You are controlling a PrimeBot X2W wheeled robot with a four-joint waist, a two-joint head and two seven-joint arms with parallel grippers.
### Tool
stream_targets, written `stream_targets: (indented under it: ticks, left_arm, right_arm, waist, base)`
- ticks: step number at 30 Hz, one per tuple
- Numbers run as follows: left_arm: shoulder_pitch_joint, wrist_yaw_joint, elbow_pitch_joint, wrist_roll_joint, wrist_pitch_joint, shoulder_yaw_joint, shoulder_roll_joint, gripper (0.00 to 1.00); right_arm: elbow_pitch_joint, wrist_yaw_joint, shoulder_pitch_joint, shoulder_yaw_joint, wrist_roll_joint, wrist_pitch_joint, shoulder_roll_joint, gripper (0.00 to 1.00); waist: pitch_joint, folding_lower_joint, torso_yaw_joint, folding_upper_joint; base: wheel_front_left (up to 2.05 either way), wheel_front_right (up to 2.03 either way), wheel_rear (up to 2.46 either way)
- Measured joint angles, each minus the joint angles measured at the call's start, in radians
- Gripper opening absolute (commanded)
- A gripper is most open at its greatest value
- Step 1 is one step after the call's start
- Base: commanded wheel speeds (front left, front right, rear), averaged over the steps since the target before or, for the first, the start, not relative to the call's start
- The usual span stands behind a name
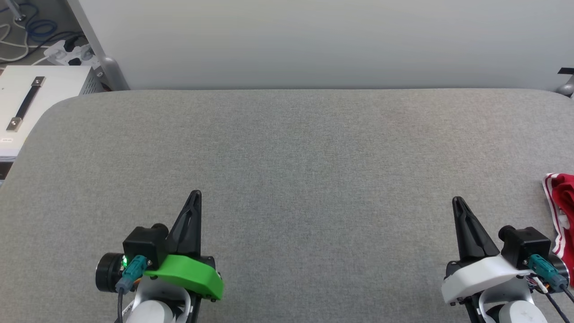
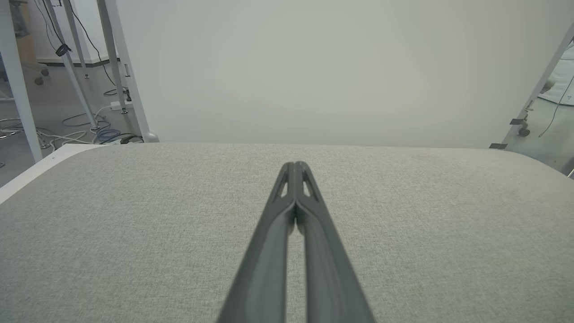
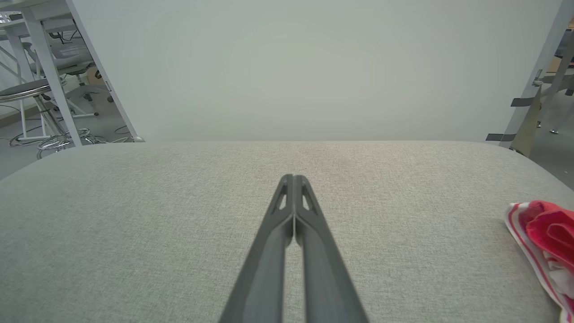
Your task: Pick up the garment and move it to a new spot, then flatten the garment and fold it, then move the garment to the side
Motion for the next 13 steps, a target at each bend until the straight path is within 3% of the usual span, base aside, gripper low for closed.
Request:
stream_targets:
  ticks: [13]
  left_arm:
    - [0.001,0.013,-0.016,0.026,0.026,0.016,0.0,0.0]
  right_arm:
    - [-0.013,0.0,0.0,0.0,-0.023,0.023,0.001,0.0]
  waist:
    - [-0.006,0.0,-0.006,0.0]
  base:
    - [0.0,0.0,0.0]
